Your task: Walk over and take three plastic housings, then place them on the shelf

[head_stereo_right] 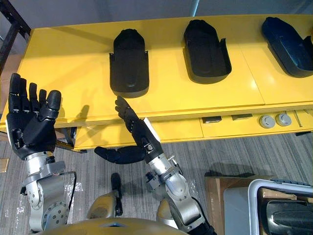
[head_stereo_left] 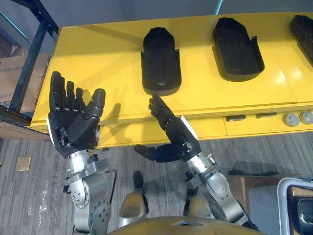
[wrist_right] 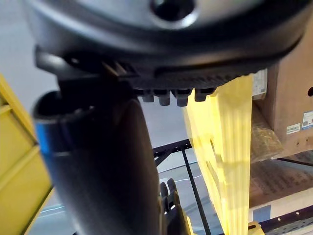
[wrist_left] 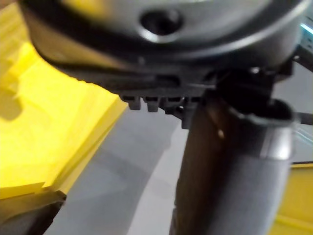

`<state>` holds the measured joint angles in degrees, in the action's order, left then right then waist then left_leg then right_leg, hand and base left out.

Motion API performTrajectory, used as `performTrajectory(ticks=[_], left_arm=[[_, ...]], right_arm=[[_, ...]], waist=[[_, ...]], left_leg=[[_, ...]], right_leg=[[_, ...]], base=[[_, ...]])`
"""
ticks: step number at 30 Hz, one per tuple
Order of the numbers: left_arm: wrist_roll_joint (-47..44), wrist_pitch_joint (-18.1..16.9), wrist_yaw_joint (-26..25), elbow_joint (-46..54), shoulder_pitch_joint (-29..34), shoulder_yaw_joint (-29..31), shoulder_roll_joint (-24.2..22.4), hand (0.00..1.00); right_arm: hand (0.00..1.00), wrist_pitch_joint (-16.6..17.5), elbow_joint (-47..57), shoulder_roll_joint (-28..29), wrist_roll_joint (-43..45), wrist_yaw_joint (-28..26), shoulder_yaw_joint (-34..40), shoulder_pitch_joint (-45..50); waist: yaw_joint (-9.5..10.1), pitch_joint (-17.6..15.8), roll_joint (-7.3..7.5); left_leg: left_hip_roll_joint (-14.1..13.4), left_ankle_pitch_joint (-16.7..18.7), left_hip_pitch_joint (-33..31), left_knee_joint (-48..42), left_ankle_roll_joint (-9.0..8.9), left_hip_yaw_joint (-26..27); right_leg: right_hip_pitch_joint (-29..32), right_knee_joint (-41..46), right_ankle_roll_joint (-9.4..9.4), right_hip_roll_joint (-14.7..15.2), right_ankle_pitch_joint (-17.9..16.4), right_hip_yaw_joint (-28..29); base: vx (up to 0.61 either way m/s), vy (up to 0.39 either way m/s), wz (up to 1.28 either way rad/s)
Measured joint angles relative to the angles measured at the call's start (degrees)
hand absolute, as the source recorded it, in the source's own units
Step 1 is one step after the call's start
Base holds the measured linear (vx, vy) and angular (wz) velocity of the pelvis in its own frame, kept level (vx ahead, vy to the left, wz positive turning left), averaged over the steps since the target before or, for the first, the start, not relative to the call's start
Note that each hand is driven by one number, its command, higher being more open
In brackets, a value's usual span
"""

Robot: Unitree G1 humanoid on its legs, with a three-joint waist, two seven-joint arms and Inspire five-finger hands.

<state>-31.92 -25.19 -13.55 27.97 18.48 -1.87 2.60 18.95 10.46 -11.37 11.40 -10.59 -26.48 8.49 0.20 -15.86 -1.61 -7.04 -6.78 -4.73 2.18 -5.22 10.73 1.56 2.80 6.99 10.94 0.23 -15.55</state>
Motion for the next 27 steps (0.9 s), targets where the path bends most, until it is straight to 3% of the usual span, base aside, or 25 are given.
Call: performTrajectory(ticks=[12, 27], left_arm=[[-1.6, 0.0, 2.8, 0.0, -0.1, 0.4, -0.7, 1.0], [-1.6, 0.3, 4.2, 0.0, -0.5, 1.7, -2.0, 1.0]], right_arm=[[1.0, 0.5, -6.1, 1.2, -3.3, 7.0, 1.8, -4.9], [1.0, -0.7, -8.1, 3.4, -3.8, 9.4, 5.9, -9.5]], waist=[[0.7, 0.0, -0.01], [1.31, 0.0, -0.03]], left_leg=[[0.0, -0.4, 0.0, 0.0, 0.01, -1.1], [0.4, -0.5, -0.3, 0.0, 0.09, -1.7]], right_leg=[[-0.6, 0.1, -0.06, 0.0, 0.0, -1.1], [-0.7, 0.2, -0.05, 0.3, -0.1, -1.6]], base=[[-0.02, 0.0, 0.04], [0.0, 0.0, 0.01]])
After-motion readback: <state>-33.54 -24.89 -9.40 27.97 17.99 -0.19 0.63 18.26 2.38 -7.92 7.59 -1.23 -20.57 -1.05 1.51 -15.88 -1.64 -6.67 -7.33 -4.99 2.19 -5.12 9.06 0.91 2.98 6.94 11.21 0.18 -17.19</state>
